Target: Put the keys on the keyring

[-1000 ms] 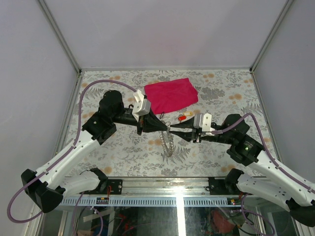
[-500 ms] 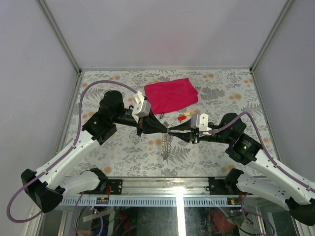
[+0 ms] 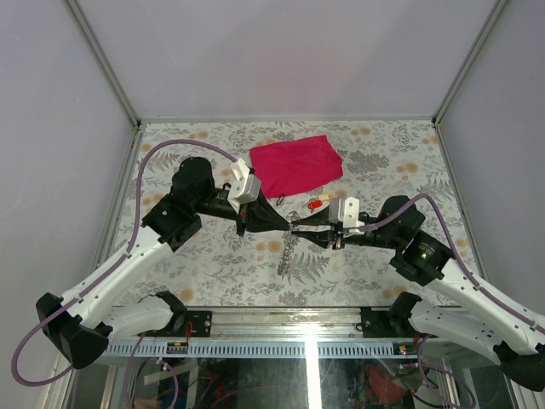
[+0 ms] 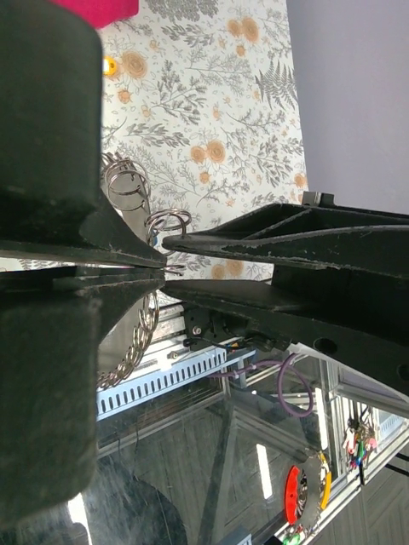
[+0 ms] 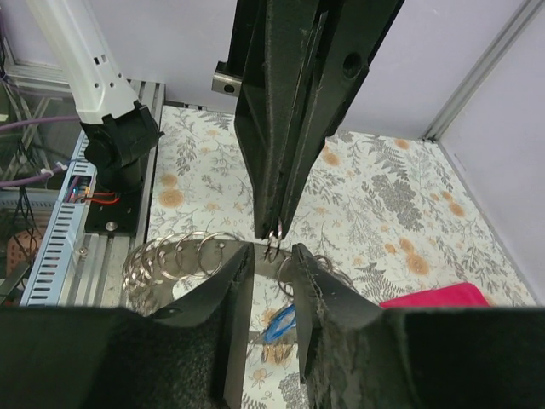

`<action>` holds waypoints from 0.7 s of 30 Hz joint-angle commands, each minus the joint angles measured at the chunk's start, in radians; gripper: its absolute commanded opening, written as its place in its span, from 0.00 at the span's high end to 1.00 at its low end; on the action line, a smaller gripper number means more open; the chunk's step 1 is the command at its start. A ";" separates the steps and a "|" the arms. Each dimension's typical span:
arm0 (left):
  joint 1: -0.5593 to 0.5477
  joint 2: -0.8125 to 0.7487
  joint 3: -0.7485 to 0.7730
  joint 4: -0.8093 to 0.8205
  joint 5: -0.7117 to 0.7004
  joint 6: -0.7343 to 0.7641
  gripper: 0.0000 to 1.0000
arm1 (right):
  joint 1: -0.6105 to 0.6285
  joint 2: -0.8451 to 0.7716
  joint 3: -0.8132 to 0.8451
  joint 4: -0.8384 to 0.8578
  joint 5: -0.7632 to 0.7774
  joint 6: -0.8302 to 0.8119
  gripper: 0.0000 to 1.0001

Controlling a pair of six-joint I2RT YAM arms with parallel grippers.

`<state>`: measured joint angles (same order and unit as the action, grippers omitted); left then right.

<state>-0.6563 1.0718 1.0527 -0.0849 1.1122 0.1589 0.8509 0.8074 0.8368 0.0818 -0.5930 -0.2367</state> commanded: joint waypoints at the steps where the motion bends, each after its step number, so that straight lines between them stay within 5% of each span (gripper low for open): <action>1: -0.008 -0.032 0.034 0.022 -0.064 -0.003 1.00 | 0.003 -0.053 0.043 -0.018 0.042 -0.025 0.69; 11: -0.005 -0.067 -0.037 0.079 -0.289 -0.080 1.00 | 0.003 -0.198 -0.012 -0.138 0.619 0.153 0.63; 17: 0.019 -0.061 -0.035 0.050 -0.304 -0.085 1.00 | 0.000 0.010 0.143 -0.379 0.843 0.320 0.64; 21: 0.039 -0.058 -0.013 -0.008 -0.299 -0.061 1.00 | -0.076 0.149 0.199 -0.425 0.781 0.425 0.63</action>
<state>-0.6353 1.0191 1.0157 -0.0818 0.8291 0.0898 0.8413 0.8494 0.9680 -0.2447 0.1413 0.0380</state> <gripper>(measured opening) 0.011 0.367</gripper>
